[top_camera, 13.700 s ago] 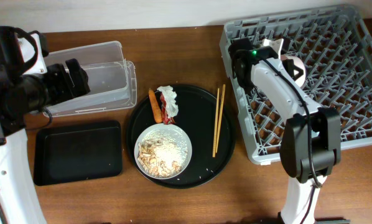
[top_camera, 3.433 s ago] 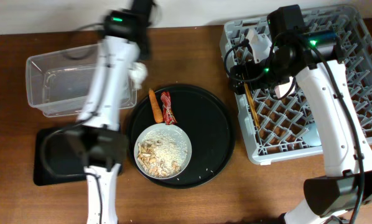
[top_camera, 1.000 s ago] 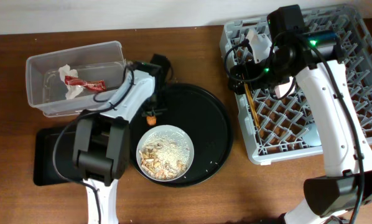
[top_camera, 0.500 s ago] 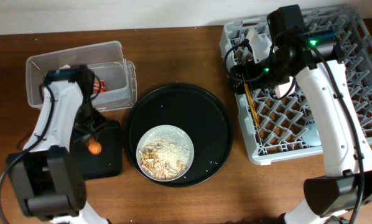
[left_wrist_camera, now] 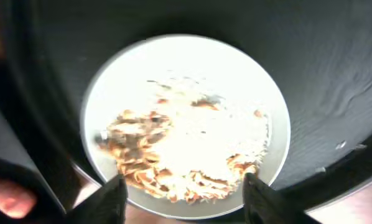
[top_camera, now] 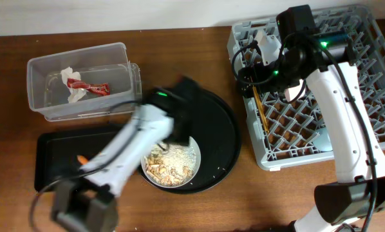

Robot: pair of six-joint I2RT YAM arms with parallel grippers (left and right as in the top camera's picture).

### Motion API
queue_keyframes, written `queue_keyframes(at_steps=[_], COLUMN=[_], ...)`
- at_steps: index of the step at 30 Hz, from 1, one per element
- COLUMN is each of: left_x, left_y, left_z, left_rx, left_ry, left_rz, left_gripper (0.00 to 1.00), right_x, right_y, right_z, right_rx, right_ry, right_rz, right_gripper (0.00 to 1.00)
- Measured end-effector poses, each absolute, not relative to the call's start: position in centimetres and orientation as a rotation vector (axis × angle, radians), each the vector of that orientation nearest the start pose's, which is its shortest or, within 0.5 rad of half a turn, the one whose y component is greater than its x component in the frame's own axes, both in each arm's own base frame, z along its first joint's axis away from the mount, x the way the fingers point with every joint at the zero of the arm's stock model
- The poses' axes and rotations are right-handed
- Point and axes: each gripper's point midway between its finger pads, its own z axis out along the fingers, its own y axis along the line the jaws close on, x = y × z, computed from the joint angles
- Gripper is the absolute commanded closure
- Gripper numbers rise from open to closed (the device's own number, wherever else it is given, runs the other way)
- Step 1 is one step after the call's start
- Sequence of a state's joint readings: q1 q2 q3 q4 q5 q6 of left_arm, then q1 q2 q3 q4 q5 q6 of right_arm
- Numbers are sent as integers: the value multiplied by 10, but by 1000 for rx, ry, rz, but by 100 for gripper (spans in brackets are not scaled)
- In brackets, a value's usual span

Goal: Sort waste into correct bins and load items into the dishwasher rack
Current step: 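Grasp the white plate with the left gripper and tip scraps onto the black tray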

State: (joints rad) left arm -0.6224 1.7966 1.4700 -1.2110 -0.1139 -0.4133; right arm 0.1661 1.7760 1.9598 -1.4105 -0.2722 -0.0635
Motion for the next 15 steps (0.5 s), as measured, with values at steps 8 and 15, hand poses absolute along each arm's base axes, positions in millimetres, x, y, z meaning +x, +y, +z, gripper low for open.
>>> queue_keyframes(at_steps=[8, 15], left_x=[243, 221], left_y=[-240, -242], left_z=[67, 24], left_rx=[721, 930], left_ry=[2986, 2996], left_rz=[288, 486], left_gripper=[48, 70], right_x=[372, 372], right_y=[109, 109], right_z=[250, 250], right_rx=[-384, -385], right_ry=[2759, 2759], right_rz=[406, 406], right_gripper=[2, 2])
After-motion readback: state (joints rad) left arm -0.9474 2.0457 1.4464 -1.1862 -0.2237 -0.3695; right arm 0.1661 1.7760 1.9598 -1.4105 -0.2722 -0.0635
